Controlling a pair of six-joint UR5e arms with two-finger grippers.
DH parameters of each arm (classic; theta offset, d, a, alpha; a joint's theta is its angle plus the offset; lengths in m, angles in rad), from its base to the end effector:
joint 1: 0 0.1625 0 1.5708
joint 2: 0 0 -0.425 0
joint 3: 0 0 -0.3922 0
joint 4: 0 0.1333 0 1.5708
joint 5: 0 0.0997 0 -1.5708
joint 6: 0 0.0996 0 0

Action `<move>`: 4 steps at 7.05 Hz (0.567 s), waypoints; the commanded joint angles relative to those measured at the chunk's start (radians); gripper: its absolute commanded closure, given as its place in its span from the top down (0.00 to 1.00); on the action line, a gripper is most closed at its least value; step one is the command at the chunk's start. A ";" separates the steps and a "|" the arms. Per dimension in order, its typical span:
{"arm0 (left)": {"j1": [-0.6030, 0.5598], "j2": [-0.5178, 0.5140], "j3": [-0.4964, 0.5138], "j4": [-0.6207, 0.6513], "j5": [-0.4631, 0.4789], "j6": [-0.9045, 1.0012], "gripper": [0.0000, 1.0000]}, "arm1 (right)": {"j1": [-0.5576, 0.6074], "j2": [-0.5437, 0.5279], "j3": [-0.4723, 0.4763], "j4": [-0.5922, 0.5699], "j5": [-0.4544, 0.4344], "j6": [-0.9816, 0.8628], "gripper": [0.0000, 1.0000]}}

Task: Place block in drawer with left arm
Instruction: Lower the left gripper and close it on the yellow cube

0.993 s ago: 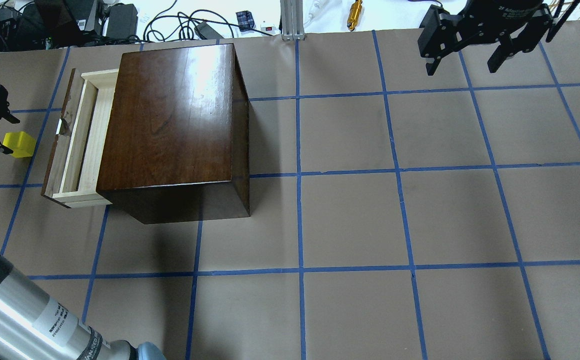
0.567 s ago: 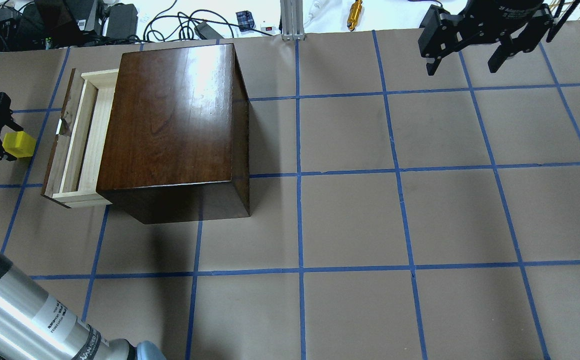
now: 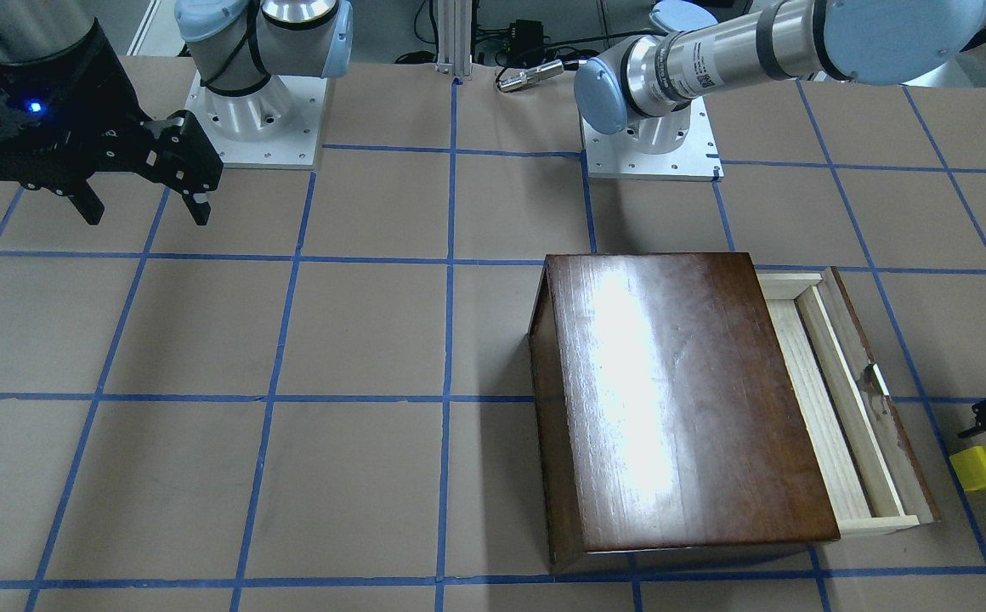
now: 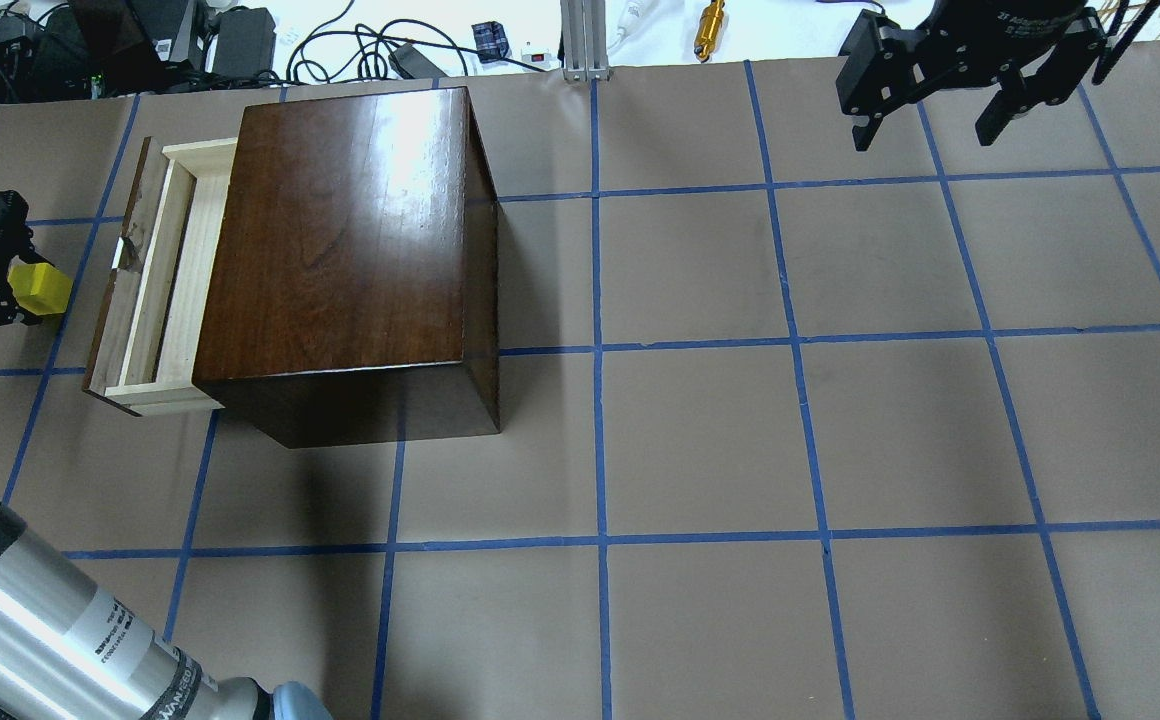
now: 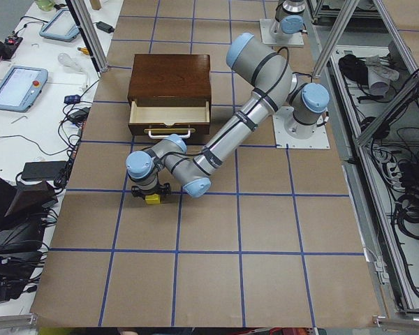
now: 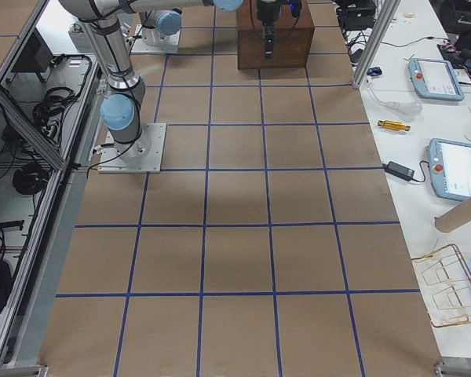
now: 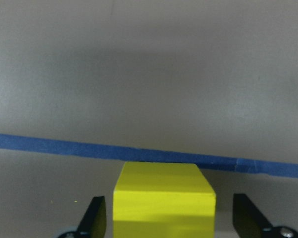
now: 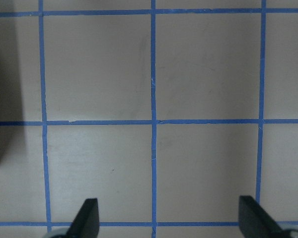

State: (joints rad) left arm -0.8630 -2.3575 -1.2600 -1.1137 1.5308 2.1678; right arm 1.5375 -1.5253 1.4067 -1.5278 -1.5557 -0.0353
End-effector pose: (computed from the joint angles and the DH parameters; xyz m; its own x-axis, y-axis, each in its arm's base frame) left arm 0.3816 -0.6571 0.1816 -0.1111 0.9938 -0.0069 0.9929 0.1107 -0.0436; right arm 0.1176 -0.5199 0.5417 -0.9999 -0.0030 -0.0124 -0.0021 0.9971 -0.0760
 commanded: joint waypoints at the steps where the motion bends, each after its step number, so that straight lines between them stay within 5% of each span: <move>1: 0.001 -0.012 -0.001 0.005 -0.001 0.001 0.90 | 0.001 -0.001 0.000 0.000 -0.001 0.000 1.00; 2: -0.001 -0.016 -0.001 0.012 -0.003 0.003 0.81 | 0.001 0.000 0.000 0.000 -0.001 0.000 1.00; 3: 0.001 -0.013 0.001 0.014 -0.001 0.012 0.55 | 0.000 -0.001 0.000 0.000 -0.001 0.000 1.00; 4: 0.001 -0.011 0.001 0.015 0.000 0.021 0.44 | 0.000 0.000 0.000 0.000 -0.001 0.000 1.00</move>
State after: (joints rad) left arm -0.8626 -2.3697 -1.2600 -1.1011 1.5294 2.1786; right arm 1.5378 -1.5256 1.4067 -1.5279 -1.5570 -0.0353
